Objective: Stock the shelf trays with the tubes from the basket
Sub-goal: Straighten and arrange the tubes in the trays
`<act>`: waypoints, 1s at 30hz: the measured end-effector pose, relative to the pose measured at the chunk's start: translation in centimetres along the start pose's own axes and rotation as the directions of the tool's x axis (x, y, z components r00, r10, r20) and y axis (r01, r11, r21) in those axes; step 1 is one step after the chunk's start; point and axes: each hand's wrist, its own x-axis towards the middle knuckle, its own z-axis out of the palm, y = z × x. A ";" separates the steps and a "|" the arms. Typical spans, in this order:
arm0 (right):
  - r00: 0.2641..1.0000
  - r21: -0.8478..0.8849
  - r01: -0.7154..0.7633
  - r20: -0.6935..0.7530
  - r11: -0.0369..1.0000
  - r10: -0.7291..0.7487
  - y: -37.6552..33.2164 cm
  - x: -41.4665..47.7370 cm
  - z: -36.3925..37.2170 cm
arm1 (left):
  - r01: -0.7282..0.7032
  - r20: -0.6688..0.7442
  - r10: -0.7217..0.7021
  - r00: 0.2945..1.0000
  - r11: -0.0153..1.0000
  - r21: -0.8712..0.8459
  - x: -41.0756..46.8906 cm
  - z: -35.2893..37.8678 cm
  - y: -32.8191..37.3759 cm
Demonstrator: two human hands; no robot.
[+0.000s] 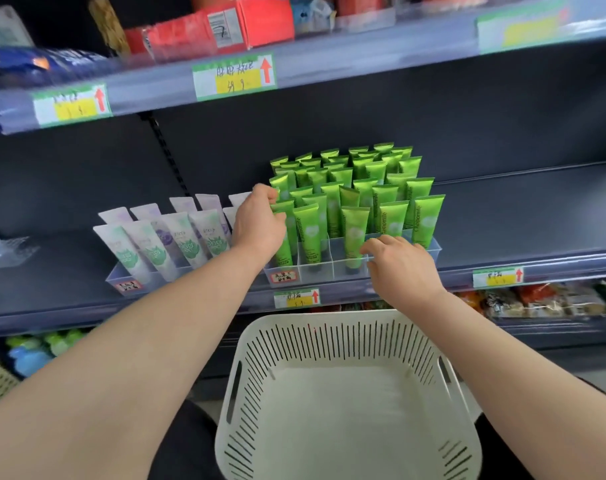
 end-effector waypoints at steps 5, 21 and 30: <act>0.998 -0.013 -0.043 -0.037 0.999 0.043 1.9 -0.9 -2.1 | -0.138 -0.013 0.138 0.990 0.990 -0.026 -0.2 -0.7 3.8; 0.953 0.013 -0.290 -0.086 0.957 0.290 10.9 0.8 -3.5 | -0.412 0.296 0.399 0.868 0.911 -0.021 2.4 7.3 14.7; 0.962 0.345 -0.257 -0.001 0.903 0.274 11.9 3.7 -2.5 | -0.483 0.417 0.376 0.827 0.856 0.186 6.5 11.0 17.7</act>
